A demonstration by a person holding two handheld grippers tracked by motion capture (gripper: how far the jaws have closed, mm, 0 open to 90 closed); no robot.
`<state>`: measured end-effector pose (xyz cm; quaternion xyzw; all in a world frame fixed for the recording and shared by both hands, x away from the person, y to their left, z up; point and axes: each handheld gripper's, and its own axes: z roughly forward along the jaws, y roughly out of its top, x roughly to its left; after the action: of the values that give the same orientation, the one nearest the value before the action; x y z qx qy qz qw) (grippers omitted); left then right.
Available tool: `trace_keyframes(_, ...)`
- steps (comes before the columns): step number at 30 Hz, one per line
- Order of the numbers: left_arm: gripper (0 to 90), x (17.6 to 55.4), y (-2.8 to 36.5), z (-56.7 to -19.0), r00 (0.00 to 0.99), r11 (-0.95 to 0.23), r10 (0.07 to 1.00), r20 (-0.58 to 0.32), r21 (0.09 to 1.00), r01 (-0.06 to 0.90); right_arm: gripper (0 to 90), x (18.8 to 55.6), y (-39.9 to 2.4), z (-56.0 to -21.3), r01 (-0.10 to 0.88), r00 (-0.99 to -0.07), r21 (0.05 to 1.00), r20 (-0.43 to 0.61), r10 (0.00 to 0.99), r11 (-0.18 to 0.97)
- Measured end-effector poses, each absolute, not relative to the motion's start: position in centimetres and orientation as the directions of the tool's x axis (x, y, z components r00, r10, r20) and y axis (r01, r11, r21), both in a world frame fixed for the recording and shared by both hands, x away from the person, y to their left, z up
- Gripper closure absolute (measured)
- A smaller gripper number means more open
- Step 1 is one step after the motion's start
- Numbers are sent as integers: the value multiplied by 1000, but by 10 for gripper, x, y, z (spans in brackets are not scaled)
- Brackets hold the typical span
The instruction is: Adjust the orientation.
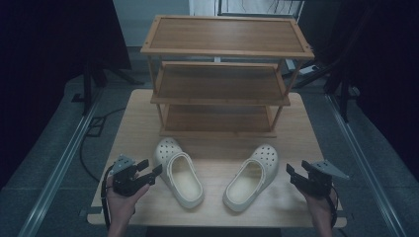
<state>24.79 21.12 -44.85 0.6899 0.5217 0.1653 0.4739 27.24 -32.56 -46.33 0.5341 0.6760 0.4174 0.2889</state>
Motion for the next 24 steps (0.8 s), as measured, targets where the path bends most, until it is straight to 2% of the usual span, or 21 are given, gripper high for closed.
trace_keyframes(11,387,249,210,-450,400,-18,880,-256,824,566,471,267,-310,-446,455,-350,885,78,933,97)
trace_keyframes(24,387,246,207,-447,410,-21,875,-257,826,563,616,255,-256,-423,387,-496,907,50,867,168)
